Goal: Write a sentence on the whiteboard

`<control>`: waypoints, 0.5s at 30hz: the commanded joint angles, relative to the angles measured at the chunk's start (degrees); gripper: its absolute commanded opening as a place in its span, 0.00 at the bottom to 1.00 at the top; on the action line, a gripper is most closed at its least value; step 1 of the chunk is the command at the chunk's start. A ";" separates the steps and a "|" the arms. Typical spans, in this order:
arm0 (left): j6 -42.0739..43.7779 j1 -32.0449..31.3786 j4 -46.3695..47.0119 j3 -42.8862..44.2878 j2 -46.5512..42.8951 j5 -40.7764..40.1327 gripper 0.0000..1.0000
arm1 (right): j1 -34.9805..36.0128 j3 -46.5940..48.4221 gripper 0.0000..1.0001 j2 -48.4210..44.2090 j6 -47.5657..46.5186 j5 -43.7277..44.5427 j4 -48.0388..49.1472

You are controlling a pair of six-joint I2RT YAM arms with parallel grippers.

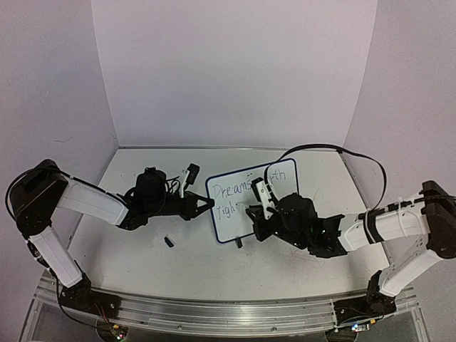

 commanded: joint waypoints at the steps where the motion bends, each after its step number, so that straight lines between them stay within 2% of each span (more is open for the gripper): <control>1: 1.33 0.18 -0.63 -0.21 -1.88 -2.47 0.00 | -0.23 -0.59 0.00 -1.64 -1.05 0.77 2.98; 15: 1.33 0.17 -0.67 -0.15 -1.99 -2.38 0.00 | -0.23 -0.33 0.00 -1.33 -0.42 4.67 2.62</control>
